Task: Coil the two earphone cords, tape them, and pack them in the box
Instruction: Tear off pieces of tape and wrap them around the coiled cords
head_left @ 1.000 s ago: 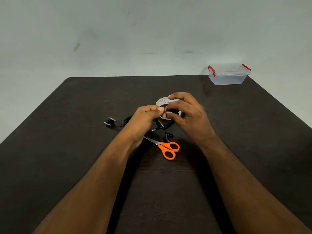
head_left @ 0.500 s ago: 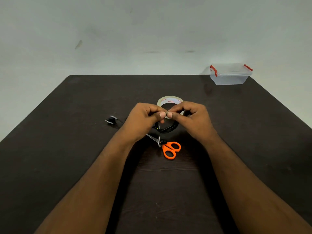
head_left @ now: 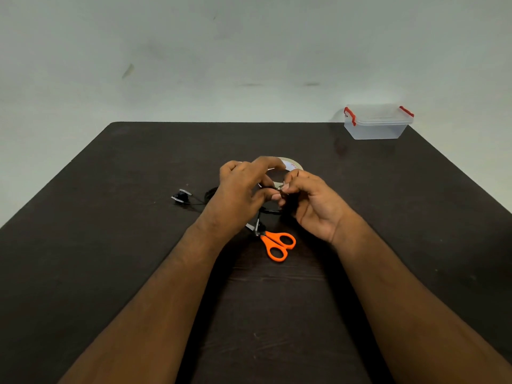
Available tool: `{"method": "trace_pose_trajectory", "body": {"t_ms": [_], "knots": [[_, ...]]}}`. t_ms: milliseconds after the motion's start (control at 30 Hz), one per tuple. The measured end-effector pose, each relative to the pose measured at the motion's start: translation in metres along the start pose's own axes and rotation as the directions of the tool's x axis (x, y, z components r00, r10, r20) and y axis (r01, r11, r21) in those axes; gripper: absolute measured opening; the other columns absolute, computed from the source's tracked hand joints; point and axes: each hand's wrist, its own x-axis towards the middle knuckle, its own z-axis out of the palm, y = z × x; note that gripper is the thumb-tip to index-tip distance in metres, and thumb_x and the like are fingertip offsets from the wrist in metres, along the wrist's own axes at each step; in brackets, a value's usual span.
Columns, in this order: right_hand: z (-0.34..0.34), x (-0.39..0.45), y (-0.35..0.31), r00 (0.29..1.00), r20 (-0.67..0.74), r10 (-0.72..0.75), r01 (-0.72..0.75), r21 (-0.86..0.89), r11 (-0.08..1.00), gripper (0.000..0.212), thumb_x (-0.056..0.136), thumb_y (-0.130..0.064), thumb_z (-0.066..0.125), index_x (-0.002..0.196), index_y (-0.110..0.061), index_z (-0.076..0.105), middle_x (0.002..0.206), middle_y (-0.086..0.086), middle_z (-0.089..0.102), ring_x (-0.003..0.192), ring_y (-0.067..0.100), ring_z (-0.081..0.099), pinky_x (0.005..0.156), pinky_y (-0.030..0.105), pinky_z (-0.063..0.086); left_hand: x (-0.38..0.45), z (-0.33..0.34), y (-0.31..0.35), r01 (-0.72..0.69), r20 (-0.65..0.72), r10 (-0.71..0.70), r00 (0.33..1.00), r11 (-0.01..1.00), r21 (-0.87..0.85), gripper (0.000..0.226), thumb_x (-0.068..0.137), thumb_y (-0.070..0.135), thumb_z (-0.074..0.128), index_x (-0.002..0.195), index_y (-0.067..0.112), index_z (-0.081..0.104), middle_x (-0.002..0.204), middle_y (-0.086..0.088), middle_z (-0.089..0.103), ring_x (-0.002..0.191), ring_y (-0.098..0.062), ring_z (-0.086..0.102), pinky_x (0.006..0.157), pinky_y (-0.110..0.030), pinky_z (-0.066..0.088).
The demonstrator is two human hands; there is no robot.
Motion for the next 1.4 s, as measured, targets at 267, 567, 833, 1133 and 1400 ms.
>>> {"method": "trace_pose_trajectory", "body": {"t_ms": [267,567,833,1133,1400], "knots": [[0.000,-0.003,-0.003,1.000,-0.017,-0.015,0.015,-0.050,0.999,0.012,0.083,0.000,0.062,0.075,-0.009,0.061,0.070,0.009,0.063,0.063,0.017,0.060,0.062,0.023,0.050,0.000,0.001,-0.001,-0.050,-0.062,0.052,0.997,0.998,0.039,0.054,0.073,0.013,0.079,0.113,0.037,0.049,0.083,0.019,0.061,0.094,-0.004,0.055,0.101,-0.031,0.026],[-0.002,-0.001,0.000,0.981,-0.061,-0.183,0.177,-0.091,0.980,0.027,0.074,0.009,0.070,0.082,-0.013,0.056,0.065,0.006,0.065,0.063,0.020,0.065,0.082,0.039,0.051,0.002,0.006,0.003,-0.008,-0.088,0.000,0.996,0.995,-0.095,0.050,0.074,0.014,0.079,0.117,0.031,0.060,0.078,0.012,0.062,0.088,-0.002,0.057,0.096,-0.051,0.041],[-0.008,0.000,-0.004,0.852,0.084,-0.516,0.498,-0.430,0.753,0.026,0.073,0.009,0.073,0.080,-0.010,0.058,0.072,0.012,0.057,0.071,0.026,0.057,0.067,0.036,0.053,0.002,0.003,0.005,-0.069,-0.037,0.066,0.997,0.995,-0.078,0.064,0.075,0.008,0.071,0.132,0.030,0.052,0.081,0.007,0.067,0.088,-0.008,0.062,0.117,-0.033,0.016],[-0.024,0.004,0.004,0.948,0.185,-0.260,0.308,-0.741,0.597,0.015,0.074,-0.002,0.077,0.080,-0.014,0.069,0.070,0.000,0.065,0.068,0.006,0.061,0.068,0.020,0.049,-0.005,0.004,-0.009,0.245,0.384,-0.159,0.909,0.952,-0.185,0.082,0.076,0.020,0.078,0.145,0.030,0.036,0.082,0.007,0.071,0.102,0.007,0.060,0.118,-0.031,0.001],[-0.045,-0.008,-0.005,0.885,-0.067,-0.462,0.306,-0.662,0.684,0.014,0.074,-0.001,0.077,0.077,-0.013,0.070,0.070,-0.001,0.065,0.065,0.005,0.056,0.063,0.019,0.048,0.006,0.012,0.007,0.268,-0.032,-0.272,0.962,0.958,-0.099,0.029,0.085,0.021,0.069,0.113,0.017,0.070,0.096,0.004,0.071,0.100,-0.008,0.062,0.094,-0.033,0.047]]}}
